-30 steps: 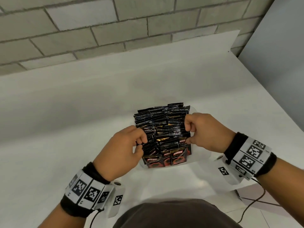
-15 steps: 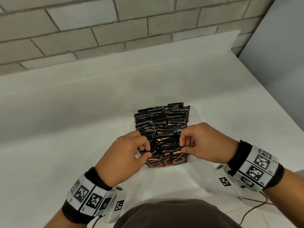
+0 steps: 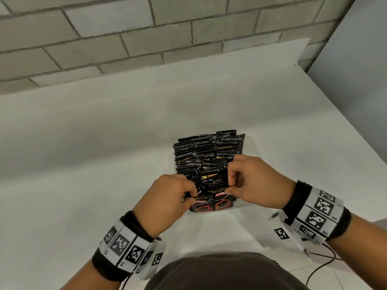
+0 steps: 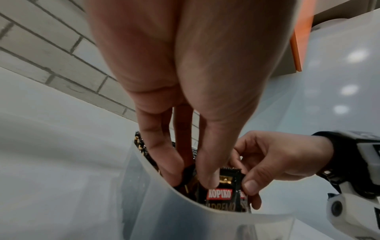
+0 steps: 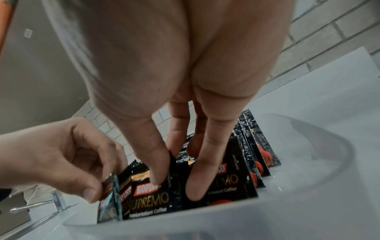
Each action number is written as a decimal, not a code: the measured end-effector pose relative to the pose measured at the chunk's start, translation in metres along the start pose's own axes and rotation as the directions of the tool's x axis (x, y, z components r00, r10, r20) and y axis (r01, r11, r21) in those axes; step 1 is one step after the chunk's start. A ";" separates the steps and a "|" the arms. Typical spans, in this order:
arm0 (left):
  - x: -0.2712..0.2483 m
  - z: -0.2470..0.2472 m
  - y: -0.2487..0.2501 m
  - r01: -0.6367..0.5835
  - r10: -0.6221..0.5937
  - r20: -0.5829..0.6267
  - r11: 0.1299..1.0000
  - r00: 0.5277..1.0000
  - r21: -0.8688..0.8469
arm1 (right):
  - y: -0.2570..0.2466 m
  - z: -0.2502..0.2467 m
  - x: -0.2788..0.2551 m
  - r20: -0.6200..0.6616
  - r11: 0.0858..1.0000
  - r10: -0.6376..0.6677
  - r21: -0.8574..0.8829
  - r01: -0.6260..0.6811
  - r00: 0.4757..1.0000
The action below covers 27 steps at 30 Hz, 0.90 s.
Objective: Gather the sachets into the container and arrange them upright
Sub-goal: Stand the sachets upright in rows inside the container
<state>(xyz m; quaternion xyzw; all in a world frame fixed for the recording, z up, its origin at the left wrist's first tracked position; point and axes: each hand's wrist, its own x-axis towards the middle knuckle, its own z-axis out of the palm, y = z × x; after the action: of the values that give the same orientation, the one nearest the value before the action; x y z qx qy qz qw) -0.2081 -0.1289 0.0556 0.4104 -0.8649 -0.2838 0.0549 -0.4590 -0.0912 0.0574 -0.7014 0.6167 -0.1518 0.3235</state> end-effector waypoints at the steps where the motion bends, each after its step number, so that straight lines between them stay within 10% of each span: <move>1: 0.001 0.001 0.001 0.005 -0.005 0.003 1.000 1.000 0.009 | 0.000 0.000 0.000 0.001 1.000 -0.003 -0.002 0.003 1.000; 17: 0.009 -0.008 0.004 -0.090 0.079 0.101 0.990 0.992 0.110 | 0.004 0.004 0.001 0.008 0.999 -0.016 0.041 0.016 1.000; 27: -0.002 -0.017 -0.006 -0.013 0.011 -0.059 1.000 0.998 -0.026 | 0.007 -0.007 -0.002 0.014 0.991 0.047 0.123 -0.048 0.999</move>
<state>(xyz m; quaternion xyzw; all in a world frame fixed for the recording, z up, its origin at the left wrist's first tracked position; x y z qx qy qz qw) -0.1966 -0.1380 0.0667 0.4126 -0.8615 -0.2827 0.0875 -0.4691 -0.0910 0.0580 -0.6660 0.6208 -0.1780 0.3733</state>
